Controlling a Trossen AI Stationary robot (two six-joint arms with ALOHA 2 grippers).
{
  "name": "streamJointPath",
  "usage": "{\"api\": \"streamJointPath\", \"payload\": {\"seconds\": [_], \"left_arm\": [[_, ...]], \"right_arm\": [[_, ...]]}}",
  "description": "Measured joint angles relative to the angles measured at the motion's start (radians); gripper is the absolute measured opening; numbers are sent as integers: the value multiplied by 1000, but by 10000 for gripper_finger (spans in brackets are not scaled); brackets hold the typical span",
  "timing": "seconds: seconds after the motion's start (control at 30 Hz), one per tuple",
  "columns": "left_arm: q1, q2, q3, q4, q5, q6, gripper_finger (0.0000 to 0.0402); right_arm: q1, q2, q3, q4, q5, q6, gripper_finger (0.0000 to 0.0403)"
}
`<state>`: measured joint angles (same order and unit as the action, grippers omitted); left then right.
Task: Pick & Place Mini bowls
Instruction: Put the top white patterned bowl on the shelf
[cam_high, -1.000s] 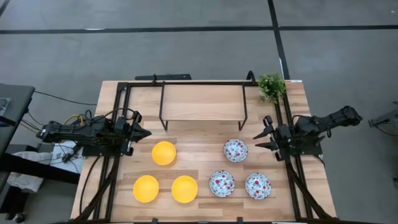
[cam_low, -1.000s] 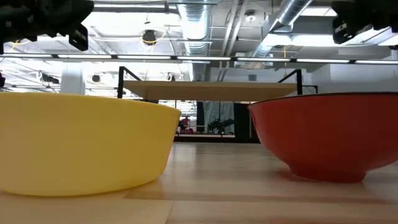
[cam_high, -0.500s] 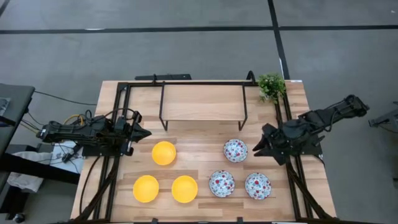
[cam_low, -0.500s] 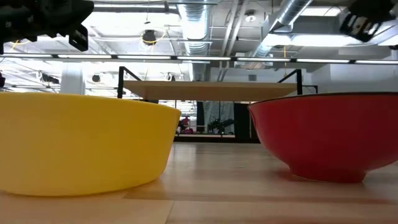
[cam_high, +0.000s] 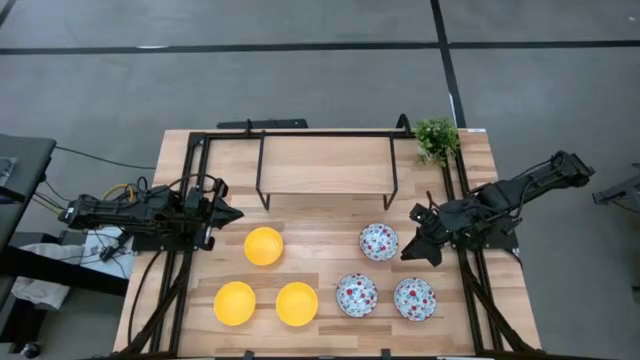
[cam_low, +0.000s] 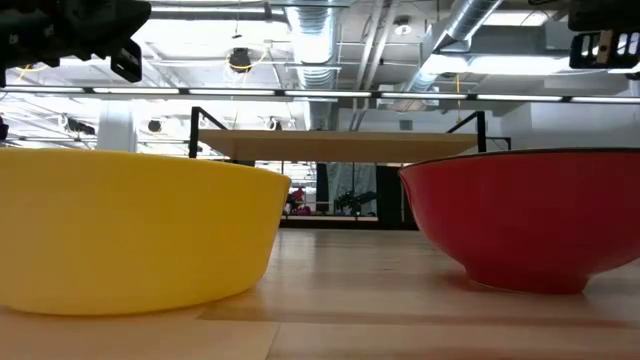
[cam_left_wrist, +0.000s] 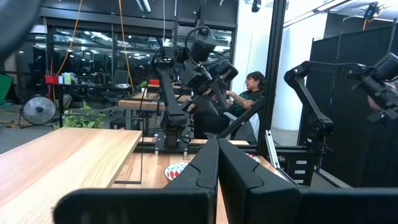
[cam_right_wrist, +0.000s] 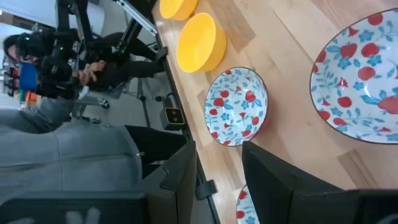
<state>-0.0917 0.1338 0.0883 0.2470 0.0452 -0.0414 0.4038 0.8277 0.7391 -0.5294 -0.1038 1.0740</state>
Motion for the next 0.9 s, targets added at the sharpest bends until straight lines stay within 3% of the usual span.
{"api": "streamJointPath", "payload": {"seconds": [0.33, 0.5, 0.9], "left_arm": [[0, 0, 0, 0, 0, 0, 7], [0, 17, 0, 1, 0, 0, 7], [0, 113, 0, 2, 0, 0, 7]], "right_arm": [[-19, 72, 0, 117, 7, 63, 121], [-22, 77, 0, 119, 77, 89, 121], [9, 136, 2, -204, 133, 302, 121]]}}
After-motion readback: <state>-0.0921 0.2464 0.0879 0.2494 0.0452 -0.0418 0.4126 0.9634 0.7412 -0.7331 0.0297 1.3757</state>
